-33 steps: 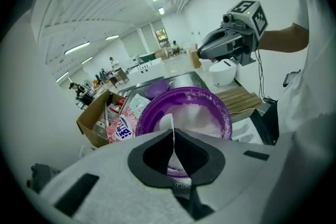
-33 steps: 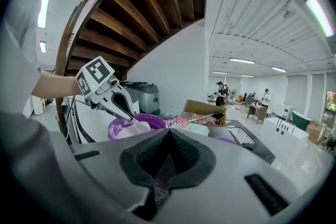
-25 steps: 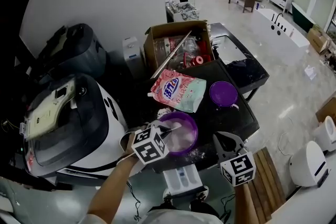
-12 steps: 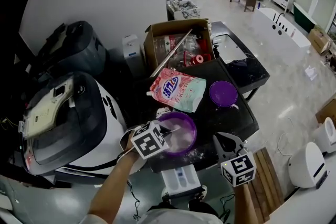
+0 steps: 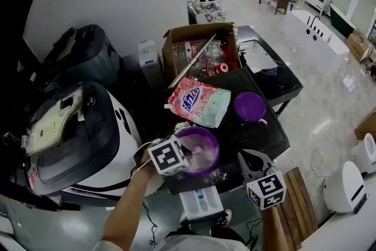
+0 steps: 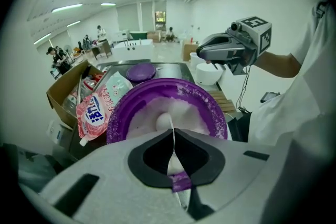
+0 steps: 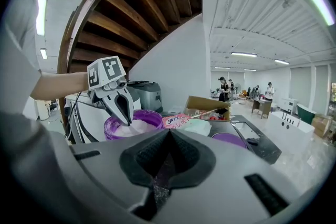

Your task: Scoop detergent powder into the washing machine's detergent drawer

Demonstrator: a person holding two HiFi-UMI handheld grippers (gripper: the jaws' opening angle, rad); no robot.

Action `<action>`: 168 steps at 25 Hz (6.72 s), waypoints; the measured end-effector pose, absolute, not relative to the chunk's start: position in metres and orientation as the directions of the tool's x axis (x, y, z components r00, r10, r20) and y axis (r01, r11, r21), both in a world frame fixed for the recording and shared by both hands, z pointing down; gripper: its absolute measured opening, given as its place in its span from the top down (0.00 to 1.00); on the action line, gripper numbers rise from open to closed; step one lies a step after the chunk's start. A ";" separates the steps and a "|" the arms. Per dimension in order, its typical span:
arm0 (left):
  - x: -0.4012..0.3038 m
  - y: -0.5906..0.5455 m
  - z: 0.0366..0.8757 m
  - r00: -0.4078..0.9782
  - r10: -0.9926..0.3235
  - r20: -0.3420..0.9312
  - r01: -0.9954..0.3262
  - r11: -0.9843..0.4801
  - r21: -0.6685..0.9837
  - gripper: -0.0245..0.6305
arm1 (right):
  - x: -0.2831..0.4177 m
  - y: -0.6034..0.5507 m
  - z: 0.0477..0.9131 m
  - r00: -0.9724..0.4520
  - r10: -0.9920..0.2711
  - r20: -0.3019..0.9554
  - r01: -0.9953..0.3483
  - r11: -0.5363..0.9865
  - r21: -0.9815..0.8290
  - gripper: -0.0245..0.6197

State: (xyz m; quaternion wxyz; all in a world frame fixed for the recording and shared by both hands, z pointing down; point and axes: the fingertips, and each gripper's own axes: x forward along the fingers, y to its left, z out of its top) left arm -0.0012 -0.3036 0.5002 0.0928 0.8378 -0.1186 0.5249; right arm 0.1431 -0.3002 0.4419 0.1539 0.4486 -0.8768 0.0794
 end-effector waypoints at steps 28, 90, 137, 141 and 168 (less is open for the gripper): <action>-0.009 -0.266 0.487 0.534 0.173 0.828 -0.223 -0.915 0.335 0.94 | 0.129 -0.303 0.439 -0.573 -0.745 0.342 -0.792 0.611 0.003 0.97; -0.074 -0.256 0.406 0.858 -0.513 -0.032 -0.327 -0.593 0.736 0.94 | 0.057 -0.227 0.395 -0.463 -0.840 0.282 -0.848 0.513 0.136 0.97; -0.087 -0.081 0.528 0.675 -0.723 0.145 -0.434 -0.230 0.871 0.94 | 0.095 -0.071 0.461 -0.568 -0.751 0.336 -0.798 0.603 -0.002 0.97; -0.086 -0.084 0.550 0.694 -0.691 0.203 -0.473 -0.225 0.852 0.94 | 0.086 -0.073 0.470 -0.553 -0.753 0.357 -0.809 0.588 -0.013 0.97; -0.057 -0.087 0.645 0.644 -0.498 0.581 -0.763 -0.479 0.434 0.94 | 0.101 -0.080 0.525 -0.505 -0.734 0.454 -0.841 0.537 -0.069 0.97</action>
